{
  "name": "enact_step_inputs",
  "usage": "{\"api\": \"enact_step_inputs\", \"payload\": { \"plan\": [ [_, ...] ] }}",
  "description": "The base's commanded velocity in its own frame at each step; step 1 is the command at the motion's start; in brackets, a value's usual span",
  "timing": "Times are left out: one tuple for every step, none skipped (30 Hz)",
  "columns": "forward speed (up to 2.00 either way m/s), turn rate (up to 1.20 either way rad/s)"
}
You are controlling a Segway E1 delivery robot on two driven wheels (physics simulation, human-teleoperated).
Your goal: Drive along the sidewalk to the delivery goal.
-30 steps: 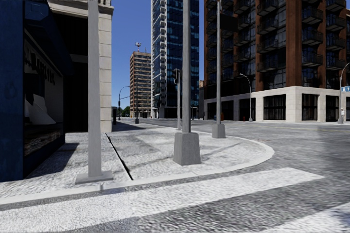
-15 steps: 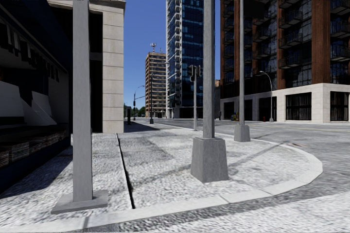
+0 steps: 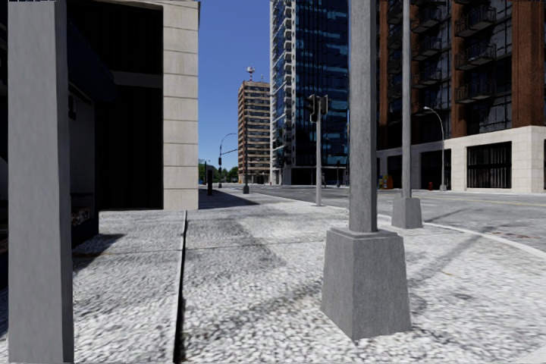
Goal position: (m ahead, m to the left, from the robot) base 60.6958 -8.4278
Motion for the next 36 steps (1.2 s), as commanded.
{"api": "enact_step_inputs", "payload": {
  "plan": [
    [1.47, 0.03],
    [1.47, 0.0],
    [1.47, 0.0],
    [1.47, 0.0],
    [1.47, 0.0],
    [1.47, 0.0],
    [1.47, 0.0],
    [1.47, 0.0],
    [1.47, 0.0],
    [1.47, 0.05],
    [1.47, 0.57],
    [1.47, 0.8],
    [1.47, 0.83],
    [1.47, 0.83],
    [1.47, 0.83],
    [1.47, 0.83],
    [1.47, 0.83],
    [1.47, 0.82],
    [1.47, 0.74],
    [1.47, 0.67],
    [1.47, 0.67],
    [1.47, 0.53],
    [1.47, 0.07],
    [1.47, 0.03],
    [1.47, 0.01],
    [1.47, 0.01],
    [1.47, 0.0],
    [1.47, 0.0],
    [1.47, 0.0],
    [1.47, 0.0],
    [1.47, 0.0],
    [1.47, 0.0],
    [1.47, 0.0],
    [1.47, 0.0],
    [1.47, 0.0],
    [1.47, 0.0]
  ]
}}
